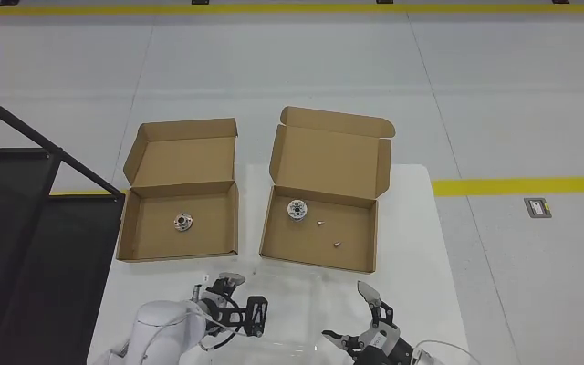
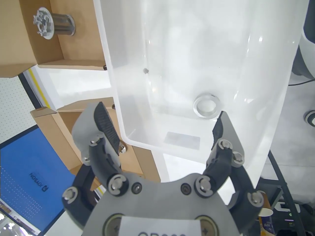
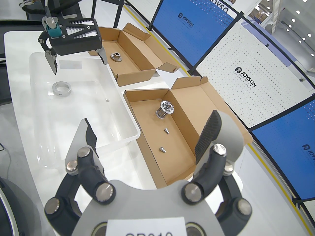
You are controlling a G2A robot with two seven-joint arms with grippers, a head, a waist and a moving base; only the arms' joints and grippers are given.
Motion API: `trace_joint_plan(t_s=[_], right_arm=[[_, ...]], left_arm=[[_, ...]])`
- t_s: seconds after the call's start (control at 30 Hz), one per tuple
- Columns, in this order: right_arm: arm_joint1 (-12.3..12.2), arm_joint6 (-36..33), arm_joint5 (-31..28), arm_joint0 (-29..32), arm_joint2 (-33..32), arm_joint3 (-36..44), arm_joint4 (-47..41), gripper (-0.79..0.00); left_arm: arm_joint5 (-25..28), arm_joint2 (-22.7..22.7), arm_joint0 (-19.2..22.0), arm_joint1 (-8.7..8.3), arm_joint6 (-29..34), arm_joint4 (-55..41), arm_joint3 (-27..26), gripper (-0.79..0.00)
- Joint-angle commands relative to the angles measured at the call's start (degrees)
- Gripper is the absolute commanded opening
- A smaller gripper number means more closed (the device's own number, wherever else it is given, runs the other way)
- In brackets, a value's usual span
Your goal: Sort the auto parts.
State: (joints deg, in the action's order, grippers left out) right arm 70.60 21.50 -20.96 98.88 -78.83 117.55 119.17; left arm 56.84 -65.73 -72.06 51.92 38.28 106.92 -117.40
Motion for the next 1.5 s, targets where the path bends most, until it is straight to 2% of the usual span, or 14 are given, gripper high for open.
trace_joint_plan(t_s=[0.0, 0.03, 0.3, 0.4, 0.47, 0.9, 1.27, 1.47], right_arm=[[0.0, 0.0, 0.0, 0.0, 0.0, 0.0, 0.0, 0.0], [0.0, 0.0, 0.0, 0.0, 0.0, 0.0, 0.0, 0.0], [0.0, 0.0, 0.0, 0.0, 0.0, 0.0, 0.0, 0.0], [0.0, 0.0, 0.0, 0.0, 0.0, 0.0, 0.0, 0.0], [0.0, 0.0, 0.0, 0.0, 0.0, 0.0, 0.0, 0.0], [0.0, 0.0, 0.0, 0.0, 0.0, 0.0, 0.0, 0.0], [0.0, 0.0, 0.0, 0.0, 0.0, 0.0, 0.0, 0.0], [0.0, 0.0, 0.0, 0.0, 0.0, 0.0, 0.0, 0.0]], left_arm=[[-0.2, 0.8, 0.8, 0.19, -0.2, 0.6, 1.3, 0.0], [0.4, 1.3, 1.3, 0.26, -0.7, 0.8, 1.9, -0.003], [1.2, 4.5, 4.5, 0.05, -1.7, 0.6, 6.6, -0.299], [1.2, 5.9, 6.0, -0.13, -0.3, -0.9, 8.3, -0.311], [1.2, 7.2, 7.1, -0.2, 1.0, -2.0, 9.6, -0.354], [1.2, 16.0, 15.3, -1.22, 8.0, -11.4, 16.4, -0.336], [1.2, 22.8, 21.2, -2.58, 8.0, -14.2, 20.3, -0.354], [1.2, 25.5, 23.8, -2.59, 8.0, -15.7, 22.3, -0.391]])
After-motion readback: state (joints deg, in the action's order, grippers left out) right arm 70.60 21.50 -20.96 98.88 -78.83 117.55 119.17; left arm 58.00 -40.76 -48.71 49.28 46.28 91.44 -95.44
